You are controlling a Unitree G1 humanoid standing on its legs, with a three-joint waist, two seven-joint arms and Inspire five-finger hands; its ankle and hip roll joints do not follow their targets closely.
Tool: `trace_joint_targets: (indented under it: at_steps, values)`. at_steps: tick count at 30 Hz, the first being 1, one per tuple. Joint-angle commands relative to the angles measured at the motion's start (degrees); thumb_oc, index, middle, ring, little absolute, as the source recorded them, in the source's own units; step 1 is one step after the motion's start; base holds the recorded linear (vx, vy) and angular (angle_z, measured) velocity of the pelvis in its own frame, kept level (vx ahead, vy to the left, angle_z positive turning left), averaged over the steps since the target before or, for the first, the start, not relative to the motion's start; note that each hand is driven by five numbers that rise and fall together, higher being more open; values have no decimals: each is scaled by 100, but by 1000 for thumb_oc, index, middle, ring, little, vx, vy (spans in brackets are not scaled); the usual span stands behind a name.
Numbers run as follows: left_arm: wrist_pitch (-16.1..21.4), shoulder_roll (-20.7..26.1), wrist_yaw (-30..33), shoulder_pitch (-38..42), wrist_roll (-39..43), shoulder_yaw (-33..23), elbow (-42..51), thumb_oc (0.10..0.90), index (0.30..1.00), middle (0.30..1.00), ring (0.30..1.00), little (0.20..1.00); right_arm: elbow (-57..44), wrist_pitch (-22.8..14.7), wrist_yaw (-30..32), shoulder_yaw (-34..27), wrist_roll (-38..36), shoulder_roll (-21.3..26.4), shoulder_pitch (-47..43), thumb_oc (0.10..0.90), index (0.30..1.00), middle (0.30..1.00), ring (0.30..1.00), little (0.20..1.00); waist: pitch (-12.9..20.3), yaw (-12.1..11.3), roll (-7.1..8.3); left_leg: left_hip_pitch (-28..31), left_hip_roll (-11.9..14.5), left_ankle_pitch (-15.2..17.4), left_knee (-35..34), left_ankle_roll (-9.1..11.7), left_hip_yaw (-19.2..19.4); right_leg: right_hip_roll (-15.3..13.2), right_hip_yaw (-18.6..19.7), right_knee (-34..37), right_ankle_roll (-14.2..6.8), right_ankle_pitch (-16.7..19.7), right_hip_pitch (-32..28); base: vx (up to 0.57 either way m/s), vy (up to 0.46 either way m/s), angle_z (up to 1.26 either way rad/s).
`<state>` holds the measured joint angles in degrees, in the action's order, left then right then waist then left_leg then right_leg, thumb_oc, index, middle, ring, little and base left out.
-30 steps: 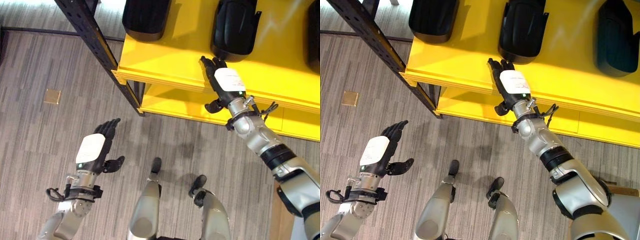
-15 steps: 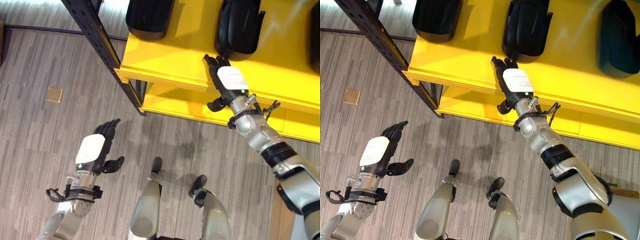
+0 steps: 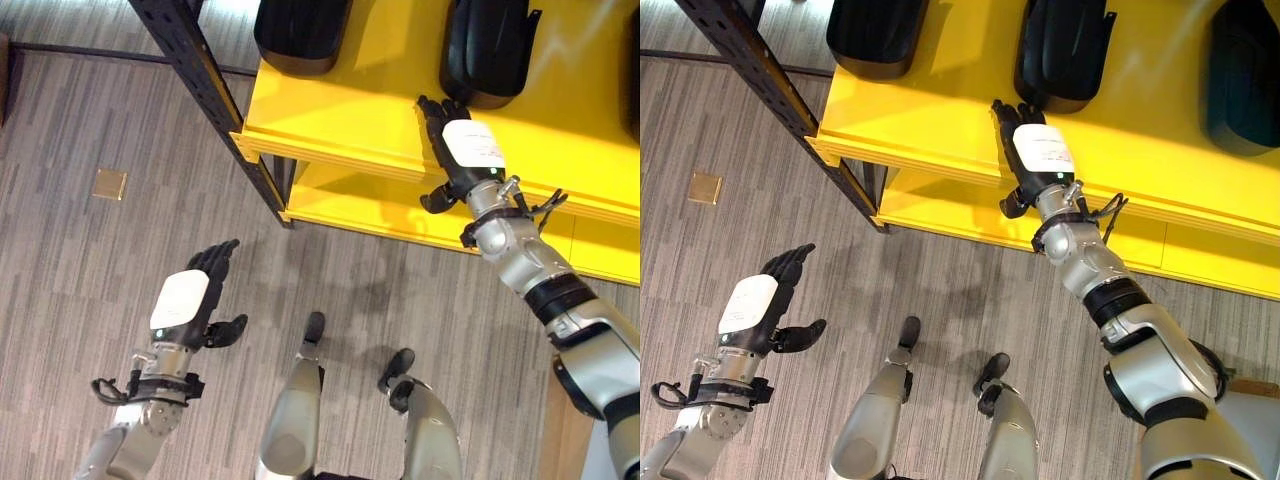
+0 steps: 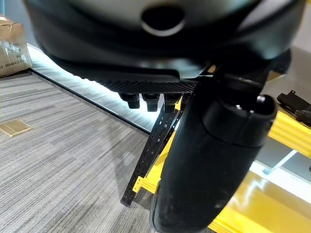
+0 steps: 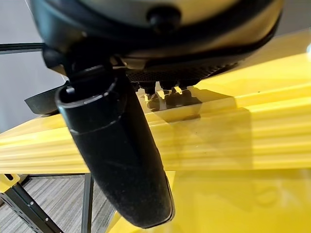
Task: Move parts from the plastic box to the shelf.
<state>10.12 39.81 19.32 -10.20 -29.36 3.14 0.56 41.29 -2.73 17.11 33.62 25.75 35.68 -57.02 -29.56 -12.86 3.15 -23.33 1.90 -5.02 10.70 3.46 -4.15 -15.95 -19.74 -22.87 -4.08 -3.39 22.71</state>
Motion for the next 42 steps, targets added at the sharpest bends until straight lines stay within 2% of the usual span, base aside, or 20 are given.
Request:
trace_joint_targets:
  at_steps: [1, 3, 5, 6, 8, 10, 11, 12, 14, 15, 16, 19, 22, 24, 25, 29, 33, 42]
  values:
    - [178, 336, 182, -159, 344, -172, 439, 900, 1000, 1000, 1000, 1000, 231, 135, 123, 125, -183, 327, -498, 900, 1000, 1000, 1000, 1000, 284, 41, -48, 171, 243, 555, 130, -6, -485, -202, 463, 496, -436, 758, 71, 0, 0, 0]
    - [155, 299, 184, -140, 343, -174, 419, 900, 1000, 1000, 1000, 1000, -109, 113, 88, -22, -246, 277, -214, 900, 1000, 1000, 1000, 1000, 282, 80, -30, 151, 234, 519, 133, -13, -475, -201, 472, 505, -421, 785, 78, 0, 0, 0]
    - [90, 202, 178, -139, 344, -218, 374, 900, 1000, 1000, 1000, 1000, -885, 4, 18, -388, -539, 91, 464, 900, 1000, 1000, 1000, 1000, 306, 155, 10, 154, 239, 515, 135, -18, -468, -187, 483, 509, -417, 786, 75, 0, 0, 0]
    - [40, 68, 159, -135, 337, -233, 364, 900, 1000, 1000, 1000, 1000, -1751, -212, -143, -669, -886, -201, 1303, 900, 1000, 1000, 1000, 1000, 329, 249, 59, 209, 271, 579, 155, -15, -453, -165, 503, 472, -424, 727, 34, 0, 0, 0]
    - [36, 13, 135, -194, 339, -243, 425, 900, 1000, 1000, 1000, 1000, -2352, -368, -281, -875, -1258, -354, 1904, 900, 1000, 1000, 1000, 1000, 359, 306, 109, 225, 267, 538, 135, -19, -439, -168, 497, 507, -422, 765, 4, -14, 16, -9]
    - [138, -117, 26, -340, 647, -175, 658, 900, 1000, 1000, 1000, 1000, -3070, -715, -620, -1027, -2262, -622, 2851, 900, 1000, 1000, 1000, 1000, 412, 397, 199, 356, 286, 582, 110, -8, -420, -157, 488, 531, -442, 715, -159, -7, 12, -10]
    - [214, -184, -43, -388, 982, -141, 724, 900, 1000, 1000, 1000, 1000, -3246, -813, -769, -1071, -2727, -677, 3110, 900, 1000, 1000, 1000, 1000, 436, 420, 231, 395, 279, 537, 71, -8, -418, -167, 468, 581, -441, 756, -219, 9, 7, -12]
    - [463, -345, -328, -429, 2300, 27, 818, 900, 1000, 1000, 1000, 1000, -3691, -1020, -1081, -1205, -3879, -742, 3746, 900, 1000, 1000, 1000, 1000, 500, 469, 264, 579, 263, 515, -6, 6, -427, -187, 415, 675, -464, 770, -448, 9, 20, -11]
    - [613, -547, -672, -405, 3533, 207, 769, 900, 1000, 1000, 1000, 1000, -3913, -1129, -1343, -1251, -4592, -799, 4173, 900, 1000, 1000, 1000, 1000, 544, 510, 251, 741, 241, 491, -74, 9, -434, -204, 350, 748, -476, 780, -657, 41, 20, -6]
    - [665, -726, -1098, -438, 4744, 390, 745, 900, 1000, 1000, 1000, 1000, -4071, -1149, -1590, -1242, -5024, -797, 4523, 900, 1000, 1000, 1000, 1000, 616, 545, 224, 915, 220, 496, -139, 10, -450, -214, 246, 821, -493, 765, -885, 62, 4, 2]
    - [636, -821, -1365, -587, 5370, 466, 751, 900, 1000, 1000, 1000, 1000, -4238, -1129, -1730, -1344, -5242, -725, 4857, 900, 1000, 1000, 1000, 1000, 733, 578, 198, 1092, 208, 482, -239, 7, -484, -196, 158, 931, -518, 762, -1110, 75, -9, 4]
    - [524, -903, -1909, -811, 6425, 623, 629, 900, 1000, 1000, 1000, 1000, -4422, -1098, -1948, -1488, -5403, -646, 5375, 900, 1000, 1000, 1000, 1000, 1039, 668, 143, 1324, 198, 426, -418, 22, -514, -149, -21, 1259, -561, 795, -1480, 60, -18, 16]
    - [328, -943, -2504, -1285, 7108, 544, 631, 900, 1000, 1000, 1000, 1000, -4762, -972, -2332, -1702, -5634, -520, 6196, 900, 1000, 1000, 1000, 1000, 1672, 756, 39, 1701, 253, 330, -803, 67, -521, 16, -217, 1836, -605, 820, -2017, 76, -35, 18]
    - [311, -1121, -2541, -1530, 7118, 359, 631, 900, 1000, 1000, 1000, 1000, -4894, -902, -2418, -1822, -5692, -582, 6519, 900, 1000, 1000, 1000, 1000, 2153, 807, -41, 1933, 337, 222, -1119, 94, -469, 107, -256, 2191, -623, 856, -2263, 48, -45, 9]
    - [310, -1122, -2542, -1539, 7119, 359, 634, 900, 1000, 1000, 1000, 1000, -4901, -899, -2417, -1821, -5693, -578, 6528, 900, 1000, 1000, 1000, 1000, 2160, 808, -47, 1946, 345, 212, -1142, 97, -469, 117, -260, 2211, -621, 865, -2274, 4, -35, -1]
    - [293, -1586, -2467, -1613, 7183, 266, 513, 900, 1000, 1000, 1000, 1000, -4828, -878, -2316, -1816, -5577, -728, 6506, 900, 1000, 1000, 1000, 1000, 2556, 816, -120, 2128, 415, 147, -1339, 106, -388, 177, -218, 2406, -617, 889, -2420, 0, -33, -9]
    - [288, -1669, -2438, -1610, 7025, 287, 471, 900, 1000, 1000, 1000, 1000, -4744, -846, -2265, -1786, -5599, -796, 6424, 900, 1000, 1000, 1000, 1000, 2719, 846, -158, 2245, 452, 174, -1341, 106, -346, 207, -140, 2419, -595, 872, -2500, 15, -27, -9]
    - [217, -1699, -2511, -1698, 6937, 325, 327, 900, 1000, 1000, 1000, 1000, -4730, -765, -2340, -1674, -5653, -781, 6400, 900, 1000, 1000, 1000, 1000, 2838, 894, -217, 2386, 499, 158, -1408, 116, -284, 255, -47, 2501, -584, 905, -2577, 5, -3, -2]
